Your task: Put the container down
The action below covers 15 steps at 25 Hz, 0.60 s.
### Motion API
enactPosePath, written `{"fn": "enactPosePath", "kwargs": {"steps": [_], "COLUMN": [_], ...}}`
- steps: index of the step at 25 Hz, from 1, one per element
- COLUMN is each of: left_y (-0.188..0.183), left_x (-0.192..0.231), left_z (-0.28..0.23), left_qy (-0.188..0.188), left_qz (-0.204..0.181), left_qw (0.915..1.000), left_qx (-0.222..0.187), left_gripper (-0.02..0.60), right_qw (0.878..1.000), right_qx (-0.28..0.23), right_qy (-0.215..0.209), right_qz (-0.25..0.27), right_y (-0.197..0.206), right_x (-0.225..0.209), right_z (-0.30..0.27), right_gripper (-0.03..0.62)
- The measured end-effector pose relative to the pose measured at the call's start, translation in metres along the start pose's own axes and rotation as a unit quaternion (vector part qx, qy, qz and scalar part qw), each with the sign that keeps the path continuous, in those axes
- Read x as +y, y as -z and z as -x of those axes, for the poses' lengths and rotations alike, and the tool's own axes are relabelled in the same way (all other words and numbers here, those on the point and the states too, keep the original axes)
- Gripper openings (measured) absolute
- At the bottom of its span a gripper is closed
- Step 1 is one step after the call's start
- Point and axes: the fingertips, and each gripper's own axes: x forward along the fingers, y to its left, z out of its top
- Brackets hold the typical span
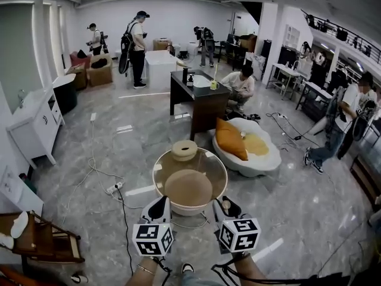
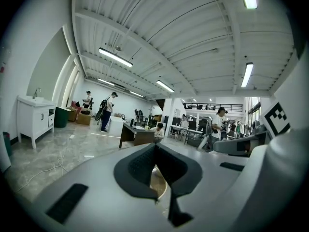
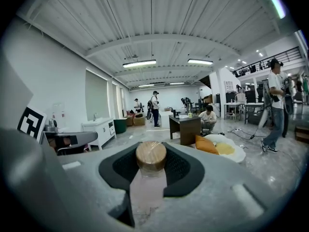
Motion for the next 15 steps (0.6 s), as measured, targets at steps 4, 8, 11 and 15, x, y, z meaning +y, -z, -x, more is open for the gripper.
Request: {"fn": "enactPosePath", "kwargs": {"steps": [4, 8, 11, 15], "left_y": [-0.010, -0.012, -0.013, -0.017], "left_x": [0.001, 0.002, 0.006, 0.009], "left_z": [-0.032, -0.065, -0.085, -0.107], "left_qy": [-0.011, -0.020, -0.029, -0.038], "left_qz": [0.000, -0.004, -0.006, -0.010], "left_qw": [0.9999, 0.9998, 0.9996, 0.9992], "left_qx": [-0.001, 0.001, 0.002, 0.002], "left_gripper": [-0.003, -0.004, -0.005, -0.004], "right_qw": [1.000, 1.000, 1.000, 1.000], "right_qx": [0.001, 0.001, 0.004, 0.010], "right_qy": [-0.009, -0.014, -0.020, -0.022], "right_qz": [0.002, 0.000, -0.002, -0.008], "right_y": [-0.015, -0.024, -0.026, -0.029], "right_x": [-0.022, -0.046, -0.059, -0.075], "right_z": [-0.027, -0.055, -0.076, -0.098], "right_gripper": [0.124, 0.124, 0.124, 0.124]}}
